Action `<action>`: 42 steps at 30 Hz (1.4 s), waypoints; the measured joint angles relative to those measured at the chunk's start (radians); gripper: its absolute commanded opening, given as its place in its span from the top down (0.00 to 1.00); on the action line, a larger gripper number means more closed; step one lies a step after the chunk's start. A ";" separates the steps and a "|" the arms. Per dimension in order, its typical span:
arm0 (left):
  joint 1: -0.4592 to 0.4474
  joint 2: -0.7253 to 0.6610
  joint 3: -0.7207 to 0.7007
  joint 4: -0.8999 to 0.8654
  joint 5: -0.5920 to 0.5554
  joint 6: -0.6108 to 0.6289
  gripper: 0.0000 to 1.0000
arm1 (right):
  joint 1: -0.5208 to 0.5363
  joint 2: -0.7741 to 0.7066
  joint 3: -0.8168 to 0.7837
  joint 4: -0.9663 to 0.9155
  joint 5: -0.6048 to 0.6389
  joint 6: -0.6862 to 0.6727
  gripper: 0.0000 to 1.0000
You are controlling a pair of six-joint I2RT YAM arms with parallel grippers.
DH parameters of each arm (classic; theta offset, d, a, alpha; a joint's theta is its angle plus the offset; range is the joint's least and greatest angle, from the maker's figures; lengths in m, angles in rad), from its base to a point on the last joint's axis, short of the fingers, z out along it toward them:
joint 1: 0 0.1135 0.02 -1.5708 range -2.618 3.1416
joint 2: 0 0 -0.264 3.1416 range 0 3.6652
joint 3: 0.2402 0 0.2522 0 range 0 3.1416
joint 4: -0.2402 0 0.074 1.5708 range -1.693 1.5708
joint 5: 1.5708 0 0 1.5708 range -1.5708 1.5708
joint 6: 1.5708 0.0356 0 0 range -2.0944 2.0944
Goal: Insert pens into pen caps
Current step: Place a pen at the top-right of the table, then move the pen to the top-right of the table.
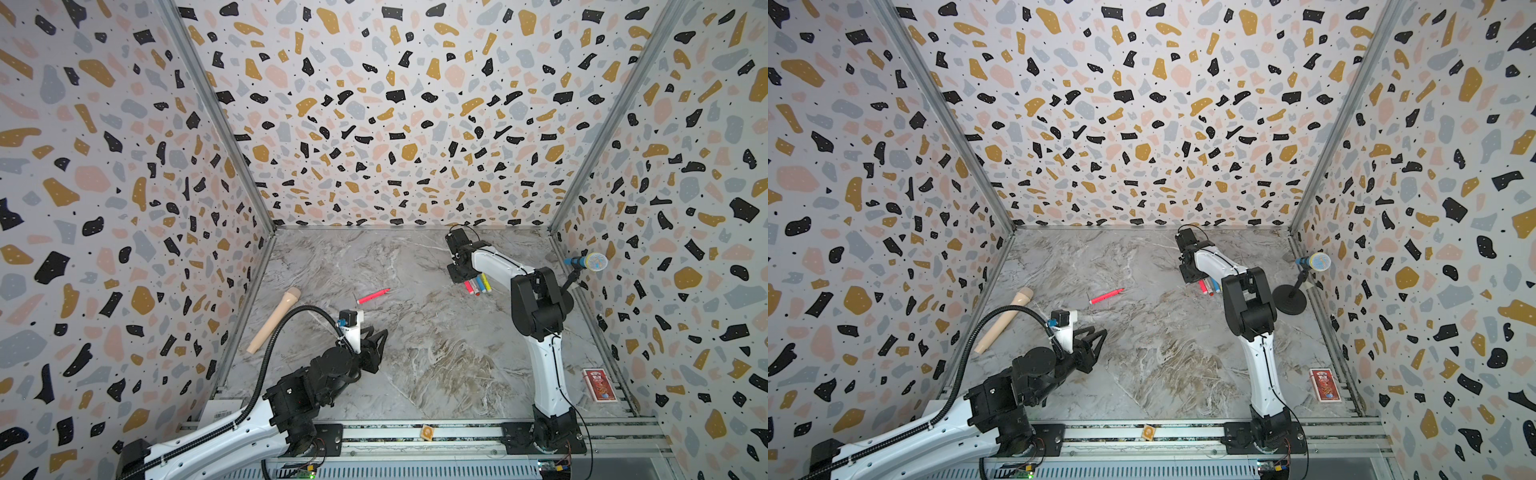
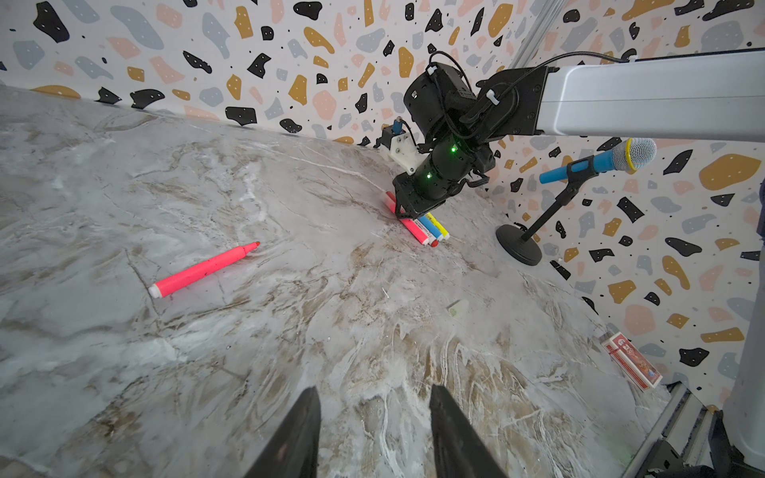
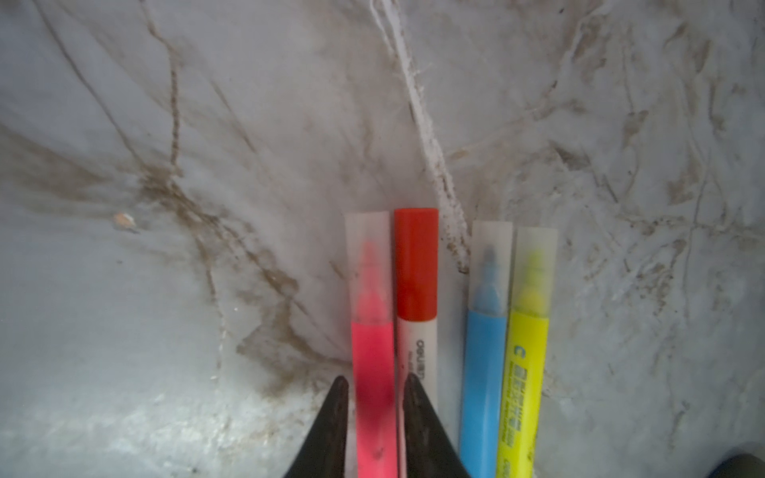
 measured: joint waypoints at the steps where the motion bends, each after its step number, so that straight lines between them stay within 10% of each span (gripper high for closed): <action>1: 0.000 0.001 0.000 0.000 -0.002 0.000 0.57 | 0.003 -0.002 -0.003 0.002 0.006 0.001 0.70; 42: 0.000 0.002 0.017 -0.040 -0.039 0.005 0.56 | -0.029 -0.081 -0.161 0.093 -0.149 0.035 0.67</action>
